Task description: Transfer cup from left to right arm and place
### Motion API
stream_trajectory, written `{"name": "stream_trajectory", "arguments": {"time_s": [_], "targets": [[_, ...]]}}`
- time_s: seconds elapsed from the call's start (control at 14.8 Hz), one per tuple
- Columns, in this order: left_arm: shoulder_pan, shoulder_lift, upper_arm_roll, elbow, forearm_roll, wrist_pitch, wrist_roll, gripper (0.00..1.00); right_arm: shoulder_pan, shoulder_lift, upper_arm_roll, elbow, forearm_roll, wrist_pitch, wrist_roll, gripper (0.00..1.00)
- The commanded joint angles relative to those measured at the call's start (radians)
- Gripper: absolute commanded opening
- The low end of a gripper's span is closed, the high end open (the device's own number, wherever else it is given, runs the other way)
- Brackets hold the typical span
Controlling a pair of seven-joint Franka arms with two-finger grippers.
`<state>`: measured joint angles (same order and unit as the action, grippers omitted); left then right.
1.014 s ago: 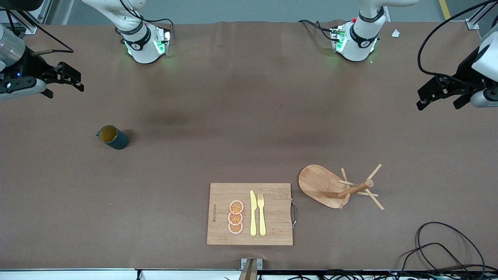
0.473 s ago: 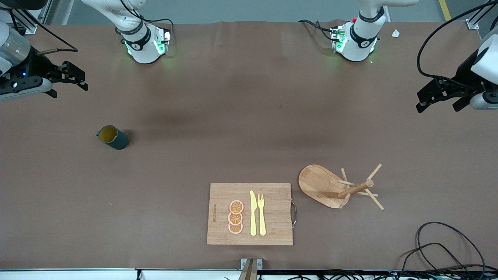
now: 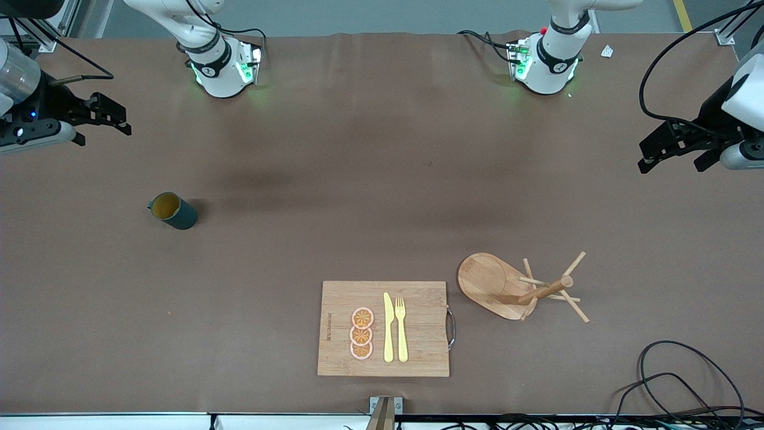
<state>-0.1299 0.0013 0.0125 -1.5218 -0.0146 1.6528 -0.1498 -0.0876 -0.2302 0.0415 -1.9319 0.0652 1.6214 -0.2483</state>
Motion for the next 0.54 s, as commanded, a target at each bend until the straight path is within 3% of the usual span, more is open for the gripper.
{"name": "stream_trajectory", "arguments": {"time_s": [0.0,0.14,0.34,0.47], "targets": [[0.006,0.003,-0.003,0.009,-0.013,0.007,0.01,1.0,0.023,-0.009,-0.015,0.011,-0.022,-0.003,0.012,1.0],[0.006,0.003,-0.003,0.009,-0.013,0.007,0.012,1.0,0.029,0.005,-0.025,0.027,-0.022,-0.017,0.012,1.0],[0.007,0.005,-0.003,0.009,-0.015,0.01,0.022,1.0,0.072,0.145,-0.072,0.247,-0.03,-0.156,0.012,1.0],[0.007,0.005,-0.003,0.009,-0.015,0.015,0.024,1.0,0.077,0.166,-0.072,0.281,-0.042,-0.166,0.012,1.0]]}}
